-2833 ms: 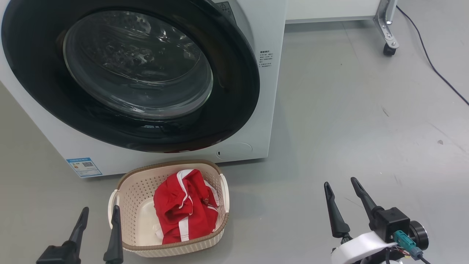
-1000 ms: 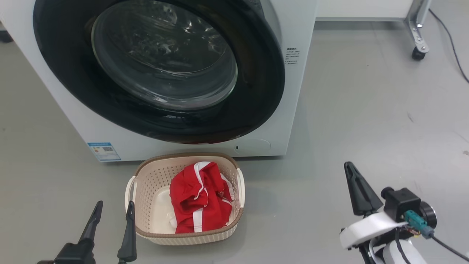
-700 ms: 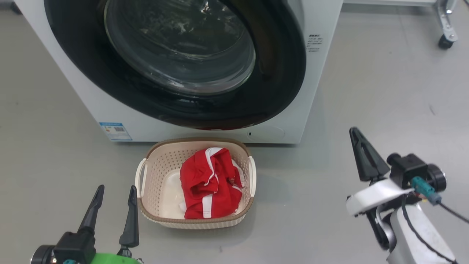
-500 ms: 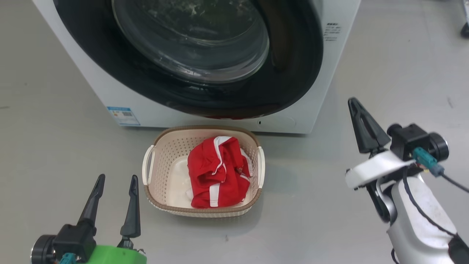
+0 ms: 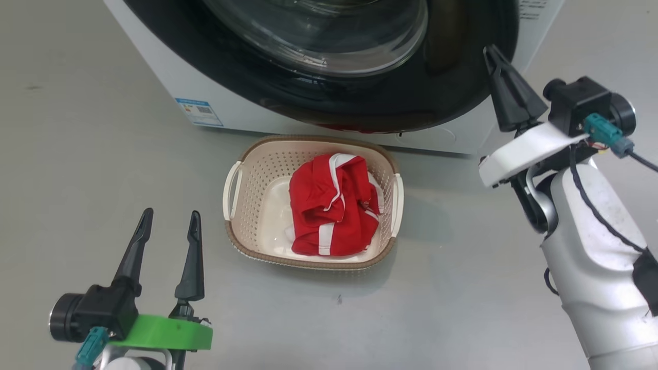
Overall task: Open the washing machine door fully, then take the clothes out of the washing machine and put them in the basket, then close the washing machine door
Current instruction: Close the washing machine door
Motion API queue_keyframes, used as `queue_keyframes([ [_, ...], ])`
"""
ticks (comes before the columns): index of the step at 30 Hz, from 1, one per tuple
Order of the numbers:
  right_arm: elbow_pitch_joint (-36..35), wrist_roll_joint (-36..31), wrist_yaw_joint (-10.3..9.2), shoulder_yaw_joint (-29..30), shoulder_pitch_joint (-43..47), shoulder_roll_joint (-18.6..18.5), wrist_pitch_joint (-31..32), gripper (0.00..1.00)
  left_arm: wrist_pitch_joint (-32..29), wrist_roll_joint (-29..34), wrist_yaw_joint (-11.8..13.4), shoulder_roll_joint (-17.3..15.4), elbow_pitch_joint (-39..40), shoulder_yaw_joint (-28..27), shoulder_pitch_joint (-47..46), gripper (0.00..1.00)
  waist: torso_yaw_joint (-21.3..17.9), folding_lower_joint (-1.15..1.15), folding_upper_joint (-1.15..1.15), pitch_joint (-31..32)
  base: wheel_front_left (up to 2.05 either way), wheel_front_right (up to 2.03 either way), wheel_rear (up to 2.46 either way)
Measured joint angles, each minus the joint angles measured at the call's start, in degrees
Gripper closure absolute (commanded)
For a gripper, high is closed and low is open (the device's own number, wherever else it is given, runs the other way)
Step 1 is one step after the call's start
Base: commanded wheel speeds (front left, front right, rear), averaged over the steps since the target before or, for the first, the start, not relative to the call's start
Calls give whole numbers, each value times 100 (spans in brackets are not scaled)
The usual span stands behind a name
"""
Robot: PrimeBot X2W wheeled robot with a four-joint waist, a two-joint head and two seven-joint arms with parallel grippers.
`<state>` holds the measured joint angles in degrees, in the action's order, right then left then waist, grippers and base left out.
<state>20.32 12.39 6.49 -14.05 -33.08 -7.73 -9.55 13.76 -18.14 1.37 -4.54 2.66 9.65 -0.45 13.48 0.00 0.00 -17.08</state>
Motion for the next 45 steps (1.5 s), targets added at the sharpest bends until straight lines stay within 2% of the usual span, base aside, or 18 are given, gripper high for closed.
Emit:
queue_keyframes([
  [11,535,223,49,36,-781,-159,66,100,46,0,-25,57,-196,48,-234,0,292,0,0,-259,0,0,0],
  [21,1059,320,52,79,-1308,-225,63,100,52,0,-69,89,-322,36,-287,0,370,0,0,-316,0,0,0],
  [29,1386,334,51,368,-1858,-477,59,100,53,1,-124,135,-365,123,-482,0,469,0,0,-414,0,0,0],
  [45,1945,427,74,229,-2076,-292,-146,100,68,11,-142,167,-394,-8,-550,0,447,0,0,-440,0,0,0],
])
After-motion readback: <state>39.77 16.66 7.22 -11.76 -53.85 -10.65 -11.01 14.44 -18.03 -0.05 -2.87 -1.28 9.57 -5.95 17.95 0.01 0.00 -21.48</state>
